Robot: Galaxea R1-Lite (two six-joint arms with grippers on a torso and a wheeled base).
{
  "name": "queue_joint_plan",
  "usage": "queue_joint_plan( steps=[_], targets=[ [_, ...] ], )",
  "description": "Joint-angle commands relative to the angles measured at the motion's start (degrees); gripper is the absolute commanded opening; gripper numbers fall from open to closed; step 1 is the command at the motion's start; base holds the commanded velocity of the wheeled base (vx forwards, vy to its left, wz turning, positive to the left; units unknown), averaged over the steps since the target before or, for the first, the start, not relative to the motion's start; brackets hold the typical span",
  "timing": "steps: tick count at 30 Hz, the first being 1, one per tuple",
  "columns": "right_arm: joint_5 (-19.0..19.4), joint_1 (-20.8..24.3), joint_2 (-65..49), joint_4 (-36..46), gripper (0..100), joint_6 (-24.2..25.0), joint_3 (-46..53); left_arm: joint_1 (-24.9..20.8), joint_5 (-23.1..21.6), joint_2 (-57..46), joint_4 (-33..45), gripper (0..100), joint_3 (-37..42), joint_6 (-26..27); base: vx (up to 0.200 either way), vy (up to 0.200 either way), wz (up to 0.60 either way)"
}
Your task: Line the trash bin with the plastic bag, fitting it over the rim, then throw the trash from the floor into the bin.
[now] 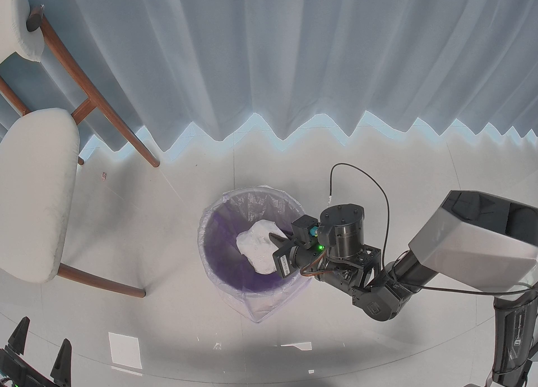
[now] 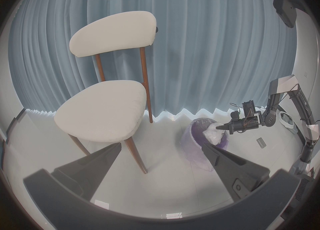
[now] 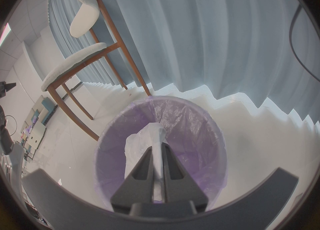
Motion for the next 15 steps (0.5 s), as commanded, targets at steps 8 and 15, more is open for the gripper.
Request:
queue_joint_plan(
  steps=[8, 15],
  targets=[
    [-0.06, -0.29, 4.8, -0.07, 0, 0.05, -4.61, 0.0, 0.01, -0.88, -0.08, 100, 1.01, 0.01, 0.0, 0.0, 0.0],
    [-1.47, -0.03, 6.65, 0.02, 0, 0.84, -7.42, 0.0, 0.01, -0.88, -0.08, 100, 1.01, 0.01, 0.0, 0.0, 0.0]
  ],
)
